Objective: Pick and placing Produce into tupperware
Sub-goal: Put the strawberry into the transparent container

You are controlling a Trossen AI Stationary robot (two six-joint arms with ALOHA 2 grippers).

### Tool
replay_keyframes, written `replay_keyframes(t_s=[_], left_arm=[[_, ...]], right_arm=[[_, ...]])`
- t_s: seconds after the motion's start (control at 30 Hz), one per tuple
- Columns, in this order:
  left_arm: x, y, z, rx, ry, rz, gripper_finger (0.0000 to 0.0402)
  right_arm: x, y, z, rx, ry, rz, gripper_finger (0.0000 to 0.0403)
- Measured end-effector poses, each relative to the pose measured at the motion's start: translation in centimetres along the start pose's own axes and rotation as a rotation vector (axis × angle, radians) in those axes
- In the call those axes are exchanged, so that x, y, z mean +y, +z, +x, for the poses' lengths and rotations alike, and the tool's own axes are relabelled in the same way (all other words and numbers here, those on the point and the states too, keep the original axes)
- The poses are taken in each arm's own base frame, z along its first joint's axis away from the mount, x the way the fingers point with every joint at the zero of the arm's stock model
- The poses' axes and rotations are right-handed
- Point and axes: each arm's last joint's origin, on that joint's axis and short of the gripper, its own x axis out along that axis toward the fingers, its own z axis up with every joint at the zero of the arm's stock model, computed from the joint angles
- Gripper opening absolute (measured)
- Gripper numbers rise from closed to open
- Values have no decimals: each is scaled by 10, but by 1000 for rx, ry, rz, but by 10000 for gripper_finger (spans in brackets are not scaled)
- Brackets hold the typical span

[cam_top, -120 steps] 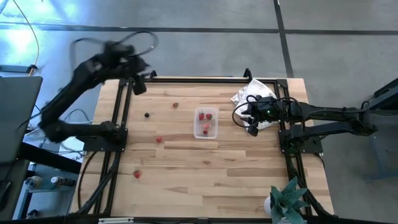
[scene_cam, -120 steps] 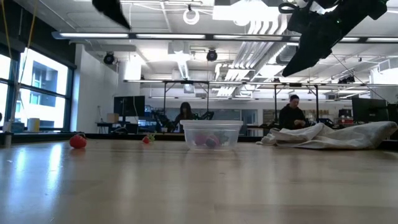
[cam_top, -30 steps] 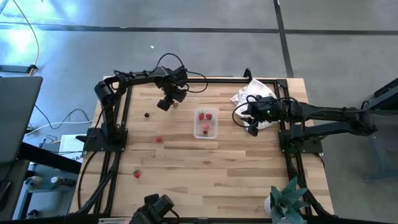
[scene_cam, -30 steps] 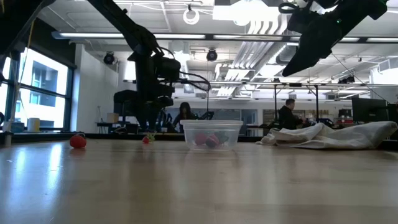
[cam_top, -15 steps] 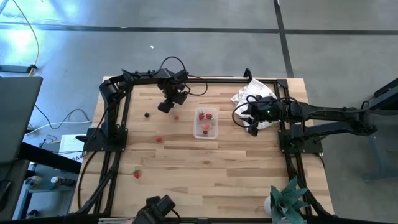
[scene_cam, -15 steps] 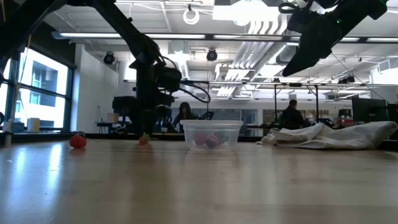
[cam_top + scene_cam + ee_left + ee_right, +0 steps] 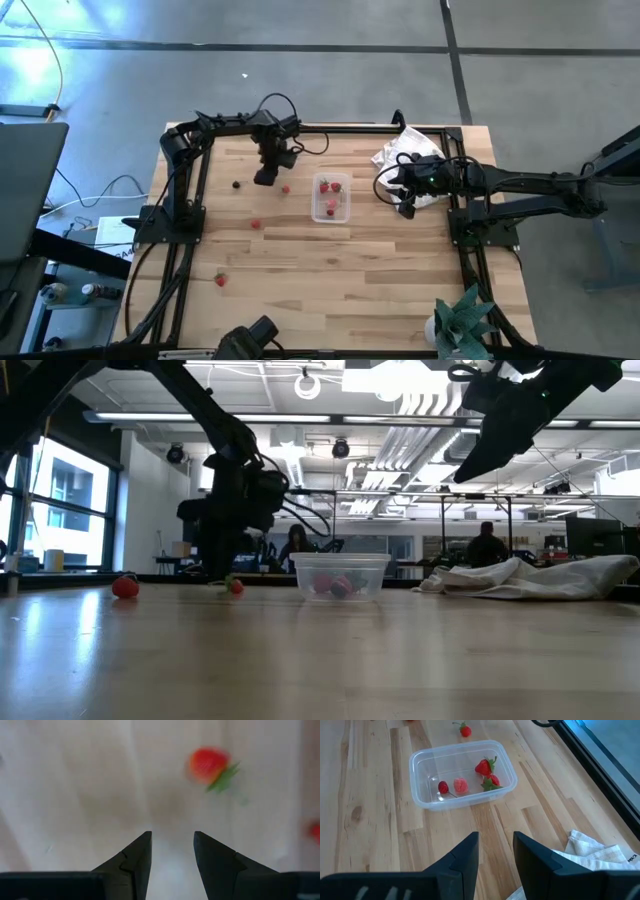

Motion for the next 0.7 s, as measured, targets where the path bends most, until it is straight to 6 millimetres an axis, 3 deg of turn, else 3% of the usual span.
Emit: replay_keyframes(t_s=[0.13,0.33,0.7], left_arm=[[-1,3,0,-83,-66,-139,136],[2,2,0,-43,-4,-380,136],[-1,16,-5,-136,-36,-294,136]], right_arm=[[0,0,0,0,0,0,112],[0,0,0,0,0,0,112],[0,0,0,0,0,0,112]])
